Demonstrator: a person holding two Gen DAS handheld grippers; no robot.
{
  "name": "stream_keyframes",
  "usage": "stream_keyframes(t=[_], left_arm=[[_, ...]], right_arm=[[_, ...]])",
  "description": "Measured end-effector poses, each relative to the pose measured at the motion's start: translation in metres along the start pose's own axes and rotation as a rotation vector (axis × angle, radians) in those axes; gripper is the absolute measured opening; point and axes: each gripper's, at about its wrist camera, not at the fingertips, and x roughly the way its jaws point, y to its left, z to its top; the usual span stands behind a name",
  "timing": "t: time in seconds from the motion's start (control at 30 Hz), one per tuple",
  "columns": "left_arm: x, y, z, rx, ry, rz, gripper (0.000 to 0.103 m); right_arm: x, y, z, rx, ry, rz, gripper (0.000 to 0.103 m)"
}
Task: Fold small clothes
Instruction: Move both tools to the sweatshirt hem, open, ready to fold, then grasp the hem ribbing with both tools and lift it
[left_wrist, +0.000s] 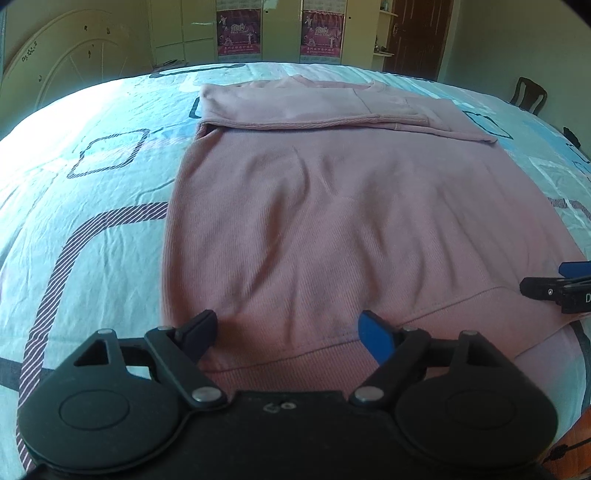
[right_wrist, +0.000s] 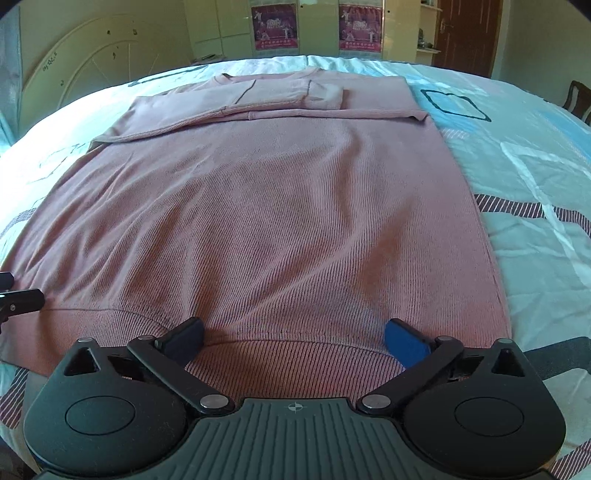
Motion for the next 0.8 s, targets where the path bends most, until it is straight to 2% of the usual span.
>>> stream_keyframes(t=[0.07, 0.2, 0.27, 0.37, 0.43, 0.53, 0.67, 0.7, 0.73, 0.77, 0.8], left_arm=[[-0.006, 0.008, -0.003, -0.012, 0.002, 0.009, 0.076], [-0.016, 0.026, -0.006, -0.065, 0.005, 0.056, 0.075], [-0.016, 0.038, -0.008, -0.118, 0.031, 0.055, 0.075], [-0.011, 0.05, -0.012, -0.186, 0.067, 0.026, 0.073], [-0.011, 0.049, -0.013, -0.188, 0.073, 0.015, 0.071], [-0.011, 0.049, -0.012, -0.193, 0.086, -0.011, 0.06], [-0.012, 0.049, -0.012, -0.216, 0.11, -0.056, 0.036], [-0.011, 0.049, -0.011, -0.218, 0.117, -0.067, 0.033], [-0.01, 0.047, -0.011, -0.211, 0.12, -0.077, 0.026], [-0.009, 0.045, -0.011, -0.203, 0.122, -0.085, 0.02], [-0.008, 0.043, -0.01, -0.201, 0.124, -0.091, 0.018]], right_arm=[[-0.008, -0.002, 0.0, 0.02, -0.02, -0.02, 0.102], [-0.032, -0.014, -0.004, 0.004, -0.083, -0.073, 0.1], [-0.039, -0.03, -0.005, 0.025, -0.079, -0.09, 0.078], [-0.042, -0.056, -0.006, 0.074, -0.047, -0.125, 0.076], [-0.043, -0.071, -0.009, 0.105, -0.035, -0.145, 0.076], [-0.044, -0.086, -0.012, 0.141, -0.015, -0.149, 0.075], [-0.046, -0.097, -0.019, 0.194, 0.006, -0.131, 0.075], [-0.047, -0.098, -0.022, 0.199, 0.009, -0.124, 0.075], [-0.048, -0.099, -0.023, 0.206, 0.012, -0.117, 0.07], [-0.048, -0.099, -0.024, 0.213, 0.017, -0.105, 0.061], [-0.049, -0.099, -0.024, 0.217, 0.019, -0.093, 0.059]])
